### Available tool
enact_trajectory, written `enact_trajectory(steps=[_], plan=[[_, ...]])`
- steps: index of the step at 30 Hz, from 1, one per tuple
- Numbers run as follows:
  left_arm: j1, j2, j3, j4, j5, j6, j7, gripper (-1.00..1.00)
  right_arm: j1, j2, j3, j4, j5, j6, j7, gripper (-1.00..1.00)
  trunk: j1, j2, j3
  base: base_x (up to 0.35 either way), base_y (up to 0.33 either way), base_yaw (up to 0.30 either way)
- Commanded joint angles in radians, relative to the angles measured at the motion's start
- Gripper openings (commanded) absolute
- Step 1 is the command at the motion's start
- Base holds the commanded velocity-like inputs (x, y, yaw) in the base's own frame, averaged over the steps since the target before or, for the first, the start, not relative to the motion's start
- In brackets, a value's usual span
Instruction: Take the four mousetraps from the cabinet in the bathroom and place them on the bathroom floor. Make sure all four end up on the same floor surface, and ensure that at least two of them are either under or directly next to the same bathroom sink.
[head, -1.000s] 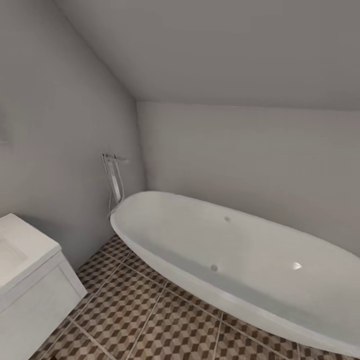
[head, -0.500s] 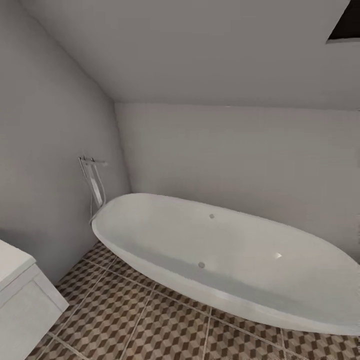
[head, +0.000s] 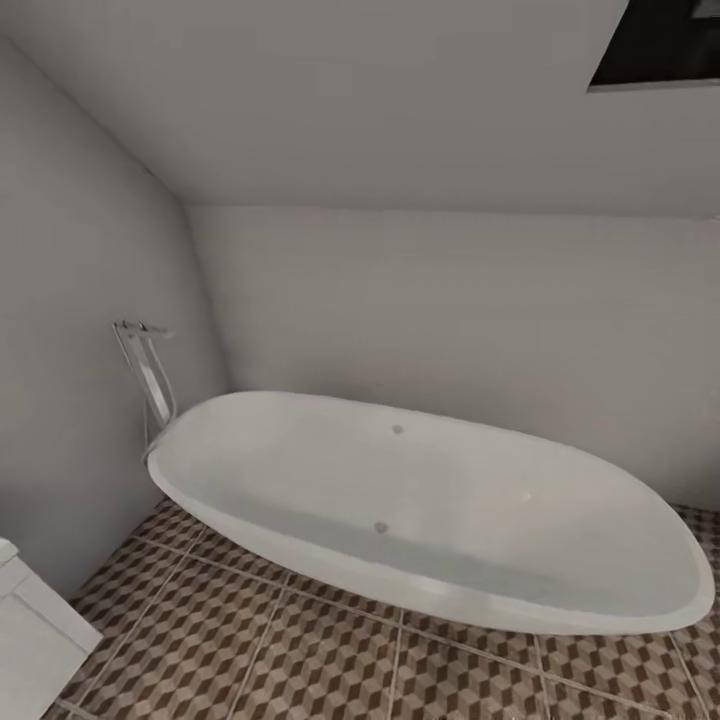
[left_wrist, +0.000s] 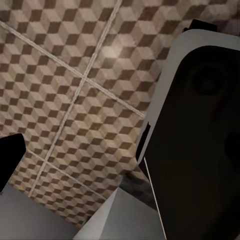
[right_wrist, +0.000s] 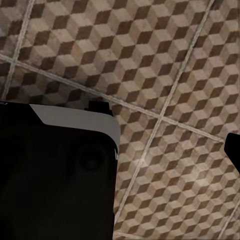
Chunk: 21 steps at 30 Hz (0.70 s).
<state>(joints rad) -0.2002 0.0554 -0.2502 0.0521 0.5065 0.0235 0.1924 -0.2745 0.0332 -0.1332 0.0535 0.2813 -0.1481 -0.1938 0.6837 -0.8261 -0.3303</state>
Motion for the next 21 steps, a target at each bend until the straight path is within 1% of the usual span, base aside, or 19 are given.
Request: enact_trajectory(steps=[1,21], plan=[[-0.001,0.0,-0.009,0.0,0.007,0.003,0.001,1.0,-0.002,0.0,-0.009,0.005,0.01,-0.007,-0.006,1.0,0.0,-0.001,-0.001,0.0,0.0,-0.201],[-0.001,0.0,-0.008,0.0,0.007,0.002,0.002,1.0,-0.002,-0.001,-0.009,0.005,0.01,-0.007,-0.006,1.0,0.0,-0.001,-0.001,0.0,0.0,-0.189]])
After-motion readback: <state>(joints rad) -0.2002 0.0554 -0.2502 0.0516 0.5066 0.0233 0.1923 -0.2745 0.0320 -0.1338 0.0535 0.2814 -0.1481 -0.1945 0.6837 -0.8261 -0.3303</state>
